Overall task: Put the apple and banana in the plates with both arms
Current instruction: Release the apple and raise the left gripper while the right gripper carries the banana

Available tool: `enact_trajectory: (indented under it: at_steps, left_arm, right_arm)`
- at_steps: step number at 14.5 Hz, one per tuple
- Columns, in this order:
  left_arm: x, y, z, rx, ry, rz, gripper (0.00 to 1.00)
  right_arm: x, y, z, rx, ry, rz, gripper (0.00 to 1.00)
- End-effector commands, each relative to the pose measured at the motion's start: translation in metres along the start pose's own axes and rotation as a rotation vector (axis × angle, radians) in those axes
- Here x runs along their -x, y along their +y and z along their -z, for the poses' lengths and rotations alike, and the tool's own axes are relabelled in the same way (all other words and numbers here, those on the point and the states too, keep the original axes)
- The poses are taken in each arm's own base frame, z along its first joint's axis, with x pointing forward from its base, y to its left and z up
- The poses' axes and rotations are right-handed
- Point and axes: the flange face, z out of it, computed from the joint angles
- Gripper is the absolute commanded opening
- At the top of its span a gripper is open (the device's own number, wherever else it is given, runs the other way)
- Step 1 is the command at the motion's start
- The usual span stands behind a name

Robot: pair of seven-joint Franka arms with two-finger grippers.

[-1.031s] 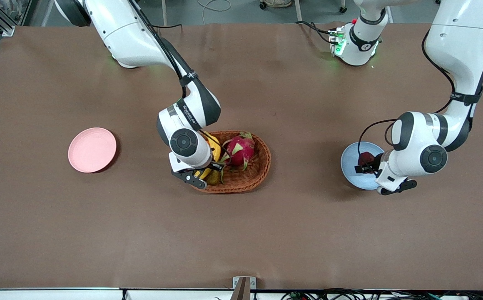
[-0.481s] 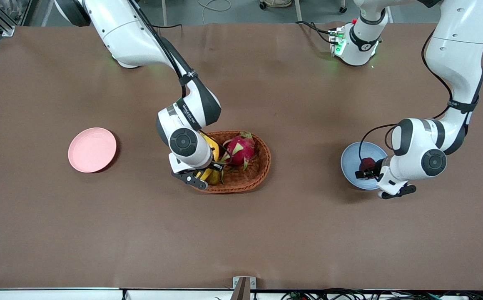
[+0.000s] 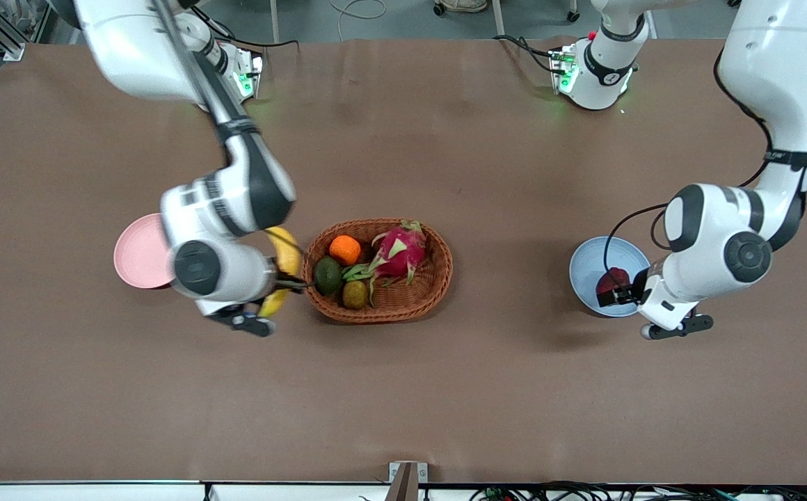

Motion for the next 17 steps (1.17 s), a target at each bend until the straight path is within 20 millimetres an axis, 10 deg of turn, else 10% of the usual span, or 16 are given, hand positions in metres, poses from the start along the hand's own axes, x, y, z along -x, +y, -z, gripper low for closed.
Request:
enact_trajectory:
  at_steps: [1,7,12,17]
  left_arm:
    - [0.005,0.024,0.071,-0.004,0.04,-0.017,1.0]
    - [0.008,0.012,0.209,-0.034,0.043,-0.062,1.0]
    - [0.045,-0.018,0.299,-0.06,0.064,-0.157,1.0]
    - [0.097,0.004,0.336,-0.086,0.024,-0.194,1.0]
  right_arm:
    - [-0.015,0.079,0.017,-0.007,-0.027,0.062,0.22]
    - [-0.036,0.238,-0.012,-0.002,-0.051,0.187,0.23]
    - [-0.008,0.283,-0.06,-0.013,-0.021,0.242,0.23]
    - [0.013,0.31,-0.106,0.011,0.076,0.304,0.24]
